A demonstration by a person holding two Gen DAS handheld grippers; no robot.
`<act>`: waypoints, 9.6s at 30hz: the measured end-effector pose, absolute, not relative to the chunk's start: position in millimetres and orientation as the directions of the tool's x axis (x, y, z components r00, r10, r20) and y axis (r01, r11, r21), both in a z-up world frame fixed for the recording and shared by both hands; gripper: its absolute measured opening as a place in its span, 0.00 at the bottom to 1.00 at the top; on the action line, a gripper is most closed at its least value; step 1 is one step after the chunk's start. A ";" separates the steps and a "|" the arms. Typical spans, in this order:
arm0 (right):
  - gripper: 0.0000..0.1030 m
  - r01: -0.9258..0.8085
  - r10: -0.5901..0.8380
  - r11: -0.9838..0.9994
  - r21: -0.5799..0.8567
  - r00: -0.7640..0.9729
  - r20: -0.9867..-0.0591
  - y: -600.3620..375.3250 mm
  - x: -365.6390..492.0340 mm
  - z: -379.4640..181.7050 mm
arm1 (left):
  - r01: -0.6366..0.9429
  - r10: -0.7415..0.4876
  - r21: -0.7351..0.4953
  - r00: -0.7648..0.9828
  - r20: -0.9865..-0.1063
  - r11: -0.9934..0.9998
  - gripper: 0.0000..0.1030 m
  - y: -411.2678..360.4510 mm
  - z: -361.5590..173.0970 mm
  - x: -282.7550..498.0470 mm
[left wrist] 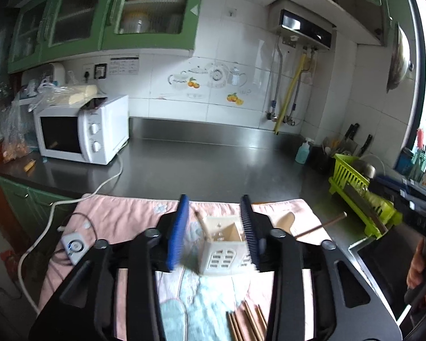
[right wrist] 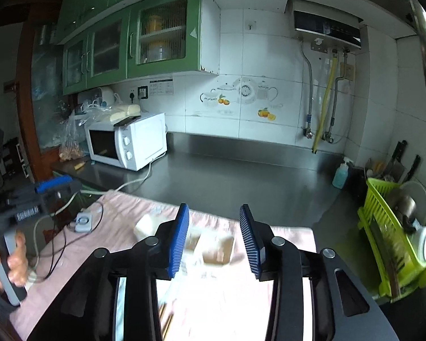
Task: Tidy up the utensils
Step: 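Open the left tool over the holder while the right tool releases its chopstick into it, then move the left tool back to the chopsticks while the right tool returns too, then close the left tool on another chopstick while the right tool grasps one too, then lift the left tool's chopstick toward the holder while the right tool carries its chopstick there, then lower the left tool's chopstick into the holder while the right tool lowers its chopstick in, then open the left tool over the holder while the right tool releases its chopstick, then move the left tool back to the loose chopsticks while the right tool returns too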
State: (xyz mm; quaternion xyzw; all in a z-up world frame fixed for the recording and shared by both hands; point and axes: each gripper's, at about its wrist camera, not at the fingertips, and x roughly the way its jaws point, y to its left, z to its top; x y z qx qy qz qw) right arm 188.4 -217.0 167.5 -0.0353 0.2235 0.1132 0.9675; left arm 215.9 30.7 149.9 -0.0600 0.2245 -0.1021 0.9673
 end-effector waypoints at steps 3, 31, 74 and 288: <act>0.36 -0.248 0.217 0.969 -0.005 0.857 -0.468 -219.1 156.9 148.5 | 0.171 -0.219 -0.150 0.878 -0.425 0.974 0.40 34.4 146.2 184.9; 0.29 -0.312 0.223 0.950 0.018 0.636 -0.739 -171.2 -3.7 -74.2 | 0.199 -0.196 -0.064 0.761 -0.618 0.978 0.45 30.8 -13.5 22.7; 0.08 -0.261 0.239 0.960 0.104 0.568 -0.788 -154.2 19.2 -99.9 | 0.254 -0.288 -0.160 0.626 -0.724 0.954 0.44 1.4 -83.2 12.8; 0.55 -0.324 0.274 0.945 0.040 0.720 -0.637 -170.9 -2.7 -23.1 | 0.068 -0.085 -0.053 0.878 -0.471 0.996 0.89 38.1 49.0 52.8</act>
